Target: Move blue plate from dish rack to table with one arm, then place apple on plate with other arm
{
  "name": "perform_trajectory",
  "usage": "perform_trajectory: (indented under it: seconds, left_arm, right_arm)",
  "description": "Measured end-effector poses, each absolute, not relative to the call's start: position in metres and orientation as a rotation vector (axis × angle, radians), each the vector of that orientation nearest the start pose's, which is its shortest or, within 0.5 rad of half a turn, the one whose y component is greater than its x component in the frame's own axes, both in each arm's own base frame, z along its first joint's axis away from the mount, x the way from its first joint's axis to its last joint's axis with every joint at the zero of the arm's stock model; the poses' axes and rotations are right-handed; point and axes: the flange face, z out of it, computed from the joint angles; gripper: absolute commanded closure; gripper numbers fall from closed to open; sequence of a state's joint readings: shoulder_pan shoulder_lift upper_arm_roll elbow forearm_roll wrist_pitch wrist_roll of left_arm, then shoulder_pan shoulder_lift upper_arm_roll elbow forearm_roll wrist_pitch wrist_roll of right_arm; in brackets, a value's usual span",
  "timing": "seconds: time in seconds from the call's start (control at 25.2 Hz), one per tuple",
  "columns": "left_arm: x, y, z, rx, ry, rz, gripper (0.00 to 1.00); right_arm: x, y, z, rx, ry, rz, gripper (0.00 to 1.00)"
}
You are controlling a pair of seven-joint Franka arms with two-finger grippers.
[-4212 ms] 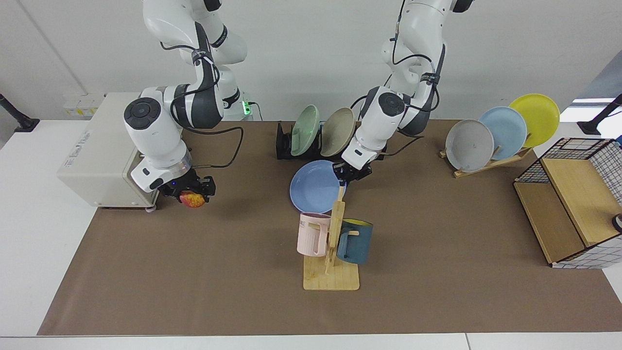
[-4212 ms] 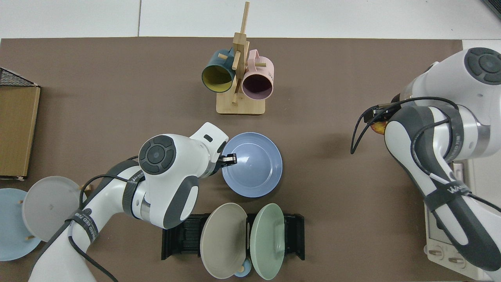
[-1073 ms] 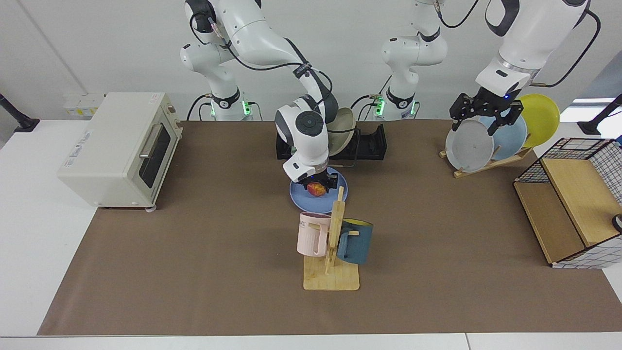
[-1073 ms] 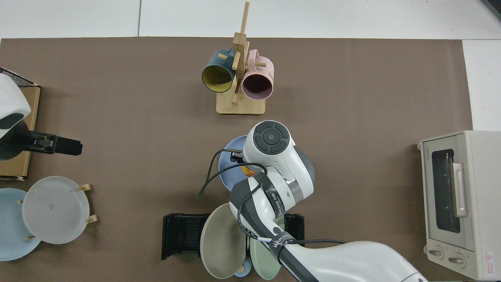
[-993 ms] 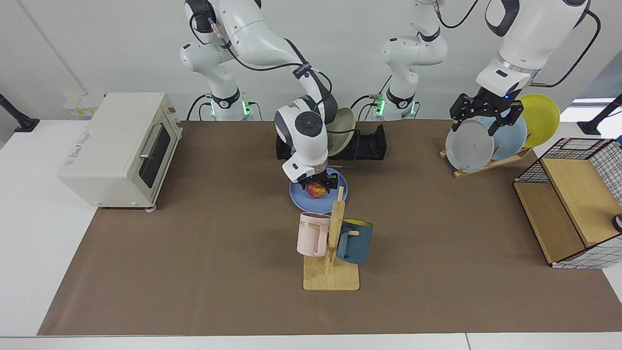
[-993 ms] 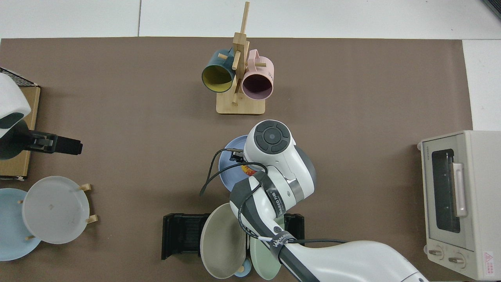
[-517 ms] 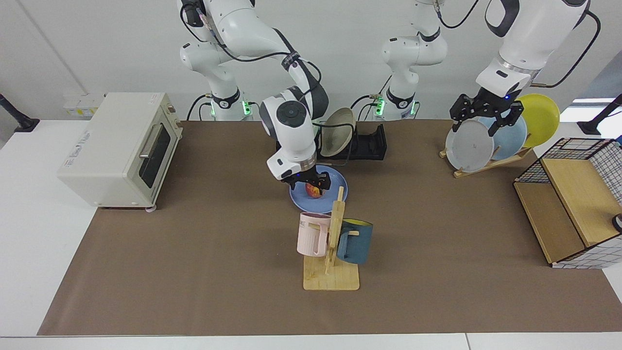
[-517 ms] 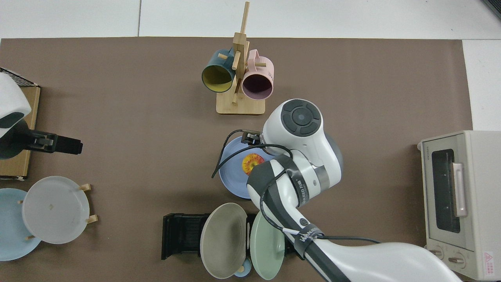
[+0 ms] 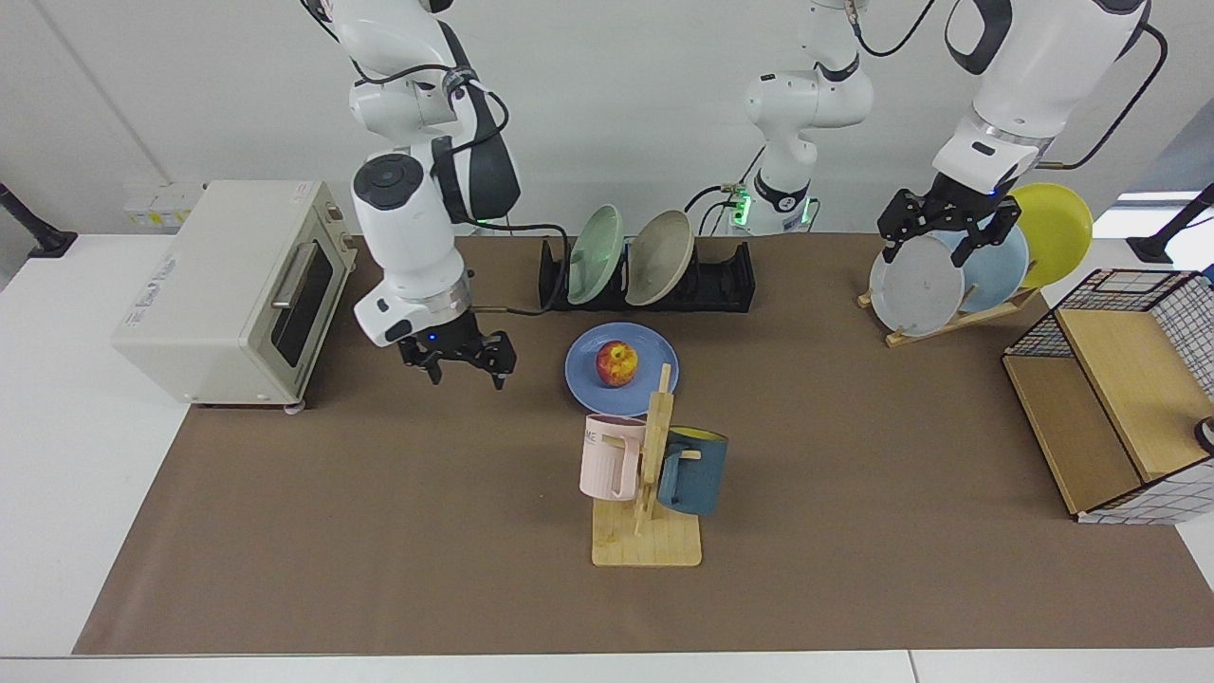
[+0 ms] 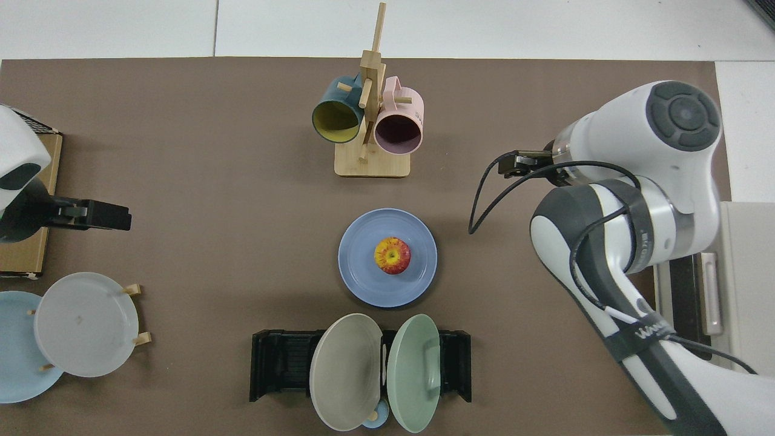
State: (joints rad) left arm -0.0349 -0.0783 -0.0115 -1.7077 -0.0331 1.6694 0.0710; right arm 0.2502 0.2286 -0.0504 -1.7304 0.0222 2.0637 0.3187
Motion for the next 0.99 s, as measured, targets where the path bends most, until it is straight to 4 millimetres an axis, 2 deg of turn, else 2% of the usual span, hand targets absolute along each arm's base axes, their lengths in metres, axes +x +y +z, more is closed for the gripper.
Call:
perform_trajectory:
  seconds: [0.24, 0.44, 0.6, 0.72, 0.83, 0.99]
  left_arm:
    - [0.537, -0.033, 0.611, -3.166, 0.188, -0.072, 0.0]
    - [0.538, -0.032, 0.612, -3.166, 0.186, -0.073, 0.0]
    - [0.538, -0.032, 0.612, -3.166, 0.185, -0.074, 0.0]
    - [0.538, -0.032, 0.612, -3.166, 0.184, -0.074, 0.0]
    - [0.538, -0.031, 0.612, -3.166, 0.183, -0.075, 0.0]
    - [0.538, -0.031, 0.612, -3.166, 0.182, -0.075, 0.0]
  right_arm:
    - [0.629, 0.065, 0.478, -3.139, -0.012, -0.222, 0.0]
    - [0.62, 0.031, 0.507, -3.146, -0.069, -0.239, 0.0]
    - [0.601, 0.017, 0.543, -3.148, -0.121, -0.237, 0.0]
    - [0.588, 0.011, 0.561, -3.148, -0.133, -0.223, 0.0]
    - [0.579, 0.009, 0.57, -3.148, -0.131, -0.199, 0.0]
    - [0.572, 0.014, 0.568, -3.148, -0.132, -0.114, 0.0]
